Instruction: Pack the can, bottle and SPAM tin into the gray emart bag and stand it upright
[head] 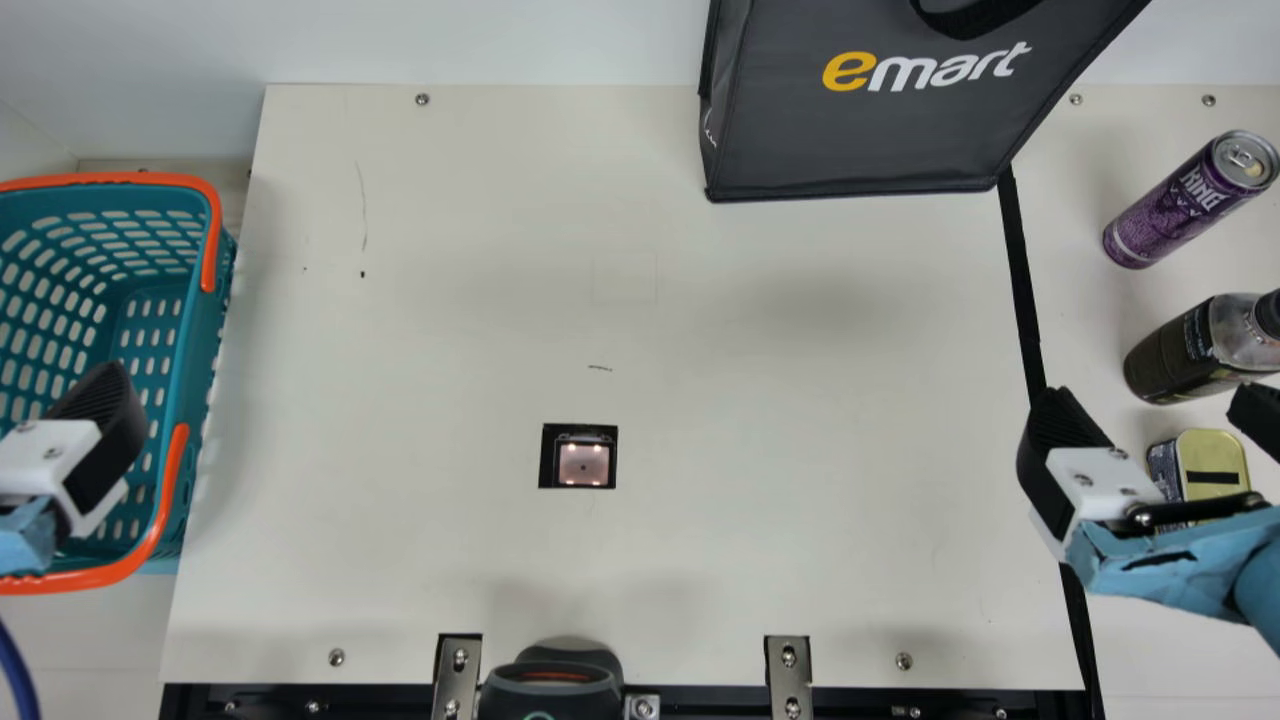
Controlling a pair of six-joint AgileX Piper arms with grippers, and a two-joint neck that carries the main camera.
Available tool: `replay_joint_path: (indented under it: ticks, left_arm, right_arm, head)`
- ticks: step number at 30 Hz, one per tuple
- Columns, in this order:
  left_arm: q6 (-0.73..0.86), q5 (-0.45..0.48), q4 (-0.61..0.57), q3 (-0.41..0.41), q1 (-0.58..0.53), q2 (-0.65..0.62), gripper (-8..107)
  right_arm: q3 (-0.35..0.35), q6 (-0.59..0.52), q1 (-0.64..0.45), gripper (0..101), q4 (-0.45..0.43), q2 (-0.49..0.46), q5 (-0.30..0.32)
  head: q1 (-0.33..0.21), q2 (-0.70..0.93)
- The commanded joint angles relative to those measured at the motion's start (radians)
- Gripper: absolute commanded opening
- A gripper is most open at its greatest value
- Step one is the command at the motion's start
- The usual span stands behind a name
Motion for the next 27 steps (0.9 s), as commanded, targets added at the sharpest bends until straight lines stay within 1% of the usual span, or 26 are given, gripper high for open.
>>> replay_joint_path:
  ticks: [1,2,12,13,27]
  left_arm:
    - [0.0,0.0,0.0,0.0,0.0,0.0,90]
    - [0.0,0.0,0.0,0.0,0.0,0.0,90]
    - [0.0,0.0,0.0,0.0,0.0,0.0,90]
    - [0.0,0.0,0.0,0.0,0.0,0.0,90]
    - [0.0,0.0,0.0,0.0,0.0,0.0,90]
  right_arm:
    - [0.0,0.0,0.0,95,0.0,0.0,0.0]
    - [0.0,0.0,0.0,95,0.0,0.0,0.0]
    - [0.0,0.0,0.0,95,0.0,0.0,0.0]
    - [0.0,0.0,0.0,95,0.0,0.0,0.0]
    - [0.0,0.0,0.0,95,0.0,0.0,0.0]
  head:
    - [-0.032,-0.02]
    - [-0.072,-0.06]
    - [-0.305,-0.293]
    - [-0.322,-0.316]
    - [-0.322,-0.318]
